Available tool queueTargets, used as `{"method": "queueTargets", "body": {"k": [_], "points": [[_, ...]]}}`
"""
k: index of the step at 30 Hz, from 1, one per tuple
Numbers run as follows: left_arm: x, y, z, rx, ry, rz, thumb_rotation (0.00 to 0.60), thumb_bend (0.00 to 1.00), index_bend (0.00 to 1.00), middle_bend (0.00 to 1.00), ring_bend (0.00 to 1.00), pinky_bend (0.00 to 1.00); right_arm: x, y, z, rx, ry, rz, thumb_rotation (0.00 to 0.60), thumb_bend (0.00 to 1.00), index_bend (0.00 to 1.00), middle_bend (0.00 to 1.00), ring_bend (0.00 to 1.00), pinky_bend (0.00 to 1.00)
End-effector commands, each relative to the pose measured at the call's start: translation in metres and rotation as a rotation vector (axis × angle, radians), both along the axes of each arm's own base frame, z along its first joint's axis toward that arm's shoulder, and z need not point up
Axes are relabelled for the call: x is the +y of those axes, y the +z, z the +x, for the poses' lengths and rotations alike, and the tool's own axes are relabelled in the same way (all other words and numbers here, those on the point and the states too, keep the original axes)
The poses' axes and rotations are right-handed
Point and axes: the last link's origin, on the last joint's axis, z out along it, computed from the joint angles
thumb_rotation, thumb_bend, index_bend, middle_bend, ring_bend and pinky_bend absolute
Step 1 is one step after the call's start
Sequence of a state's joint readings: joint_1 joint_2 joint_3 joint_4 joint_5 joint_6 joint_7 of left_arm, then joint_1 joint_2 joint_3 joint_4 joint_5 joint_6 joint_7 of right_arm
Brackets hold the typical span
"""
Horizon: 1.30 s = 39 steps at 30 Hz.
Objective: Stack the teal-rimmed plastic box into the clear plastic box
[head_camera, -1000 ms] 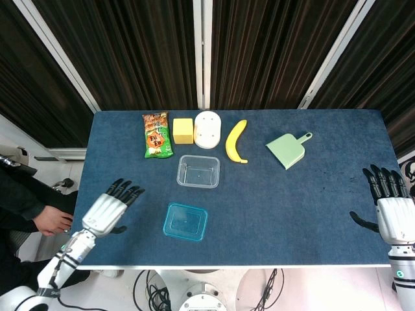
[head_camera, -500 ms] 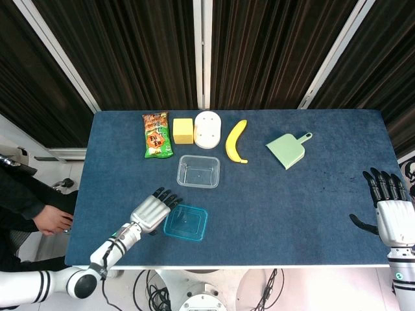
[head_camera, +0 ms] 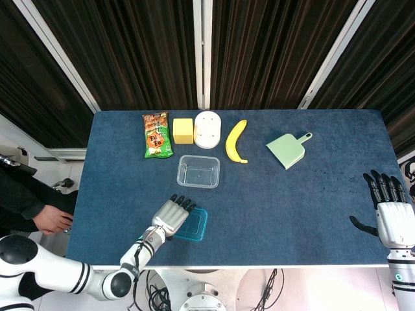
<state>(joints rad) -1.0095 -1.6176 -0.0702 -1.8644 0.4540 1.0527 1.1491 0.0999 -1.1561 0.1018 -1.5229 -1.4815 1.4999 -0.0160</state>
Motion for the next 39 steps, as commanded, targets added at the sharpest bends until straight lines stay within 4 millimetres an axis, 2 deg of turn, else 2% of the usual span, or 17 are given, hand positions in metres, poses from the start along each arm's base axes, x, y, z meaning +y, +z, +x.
{"method": "queueTargets", "body": {"k": [1, 11, 22, 27, 32, 35, 39], "points": [[-0.002, -0.004, 0.006, 0.025, 0.001, 0.010, 0.600, 0.10, 0.01, 0.03, 0.01, 0.12, 0.000, 0.000, -0.001, -0.001, -0.004, 0.000, 0.600, 0.05, 0.00, 0.03, 0.00, 0.00], [-0.006, -0.011, 0.010, 0.092, 0.049, 0.034, 0.600, 0.10, 0.01, 0.03, 0.01, 0.13, -0.002, -0.001, -0.003, -0.003, -0.010, 0.012, 0.600, 0.05, 0.00, 0.03, 0.00, 0.00], [-0.002, -0.018, 0.013, 0.082, 0.081, 0.054, 0.600, 0.10, 0.01, 0.03, 0.01, 0.15, -0.004, -0.003, -0.004, -0.006, -0.014, 0.022, 0.600, 0.05, 0.00, 0.03, 0.00, 0.00], [0.000, -0.019, 0.012, 0.076, 0.097, 0.056, 0.600, 0.11, 0.14, 0.09, 0.02, 0.17, -0.004, -0.003, -0.005, -0.008, -0.017, 0.023, 0.600, 0.05, 0.00, 0.03, 0.00, 0.00], [0.003, -0.015, 0.012, 0.061, 0.094, 0.081, 0.600, 0.21, 0.27, 0.22, 0.14, 0.20, -0.004, -0.004, -0.004, -0.008, -0.014, 0.024, 0.600, 0.05, 0.00, 0.03, 0.00, 0.00], [0.005, -0.007, 0.011, 0.043, 0.088, 0.096, 0.600, 0.24, 0.29, 0.26, 0.19, 0.21, -0.005, -0.004, -0.003, -0.008, -0.011, 0.024, 0.600, 0.05, 0.00, 0.03, 0.00, 0.00], [0.010, 0.014, 0.007, 0.016, 0.086, 0.141, 0.600, 0.24, 0.29, 0.27, 0.20, 0.20, -0.005, -0.004, -0.001, -0.006, -0.005, 0.024, 0.600, 0.05, 0.00, 0.03, 0.00, 0.00]]}}
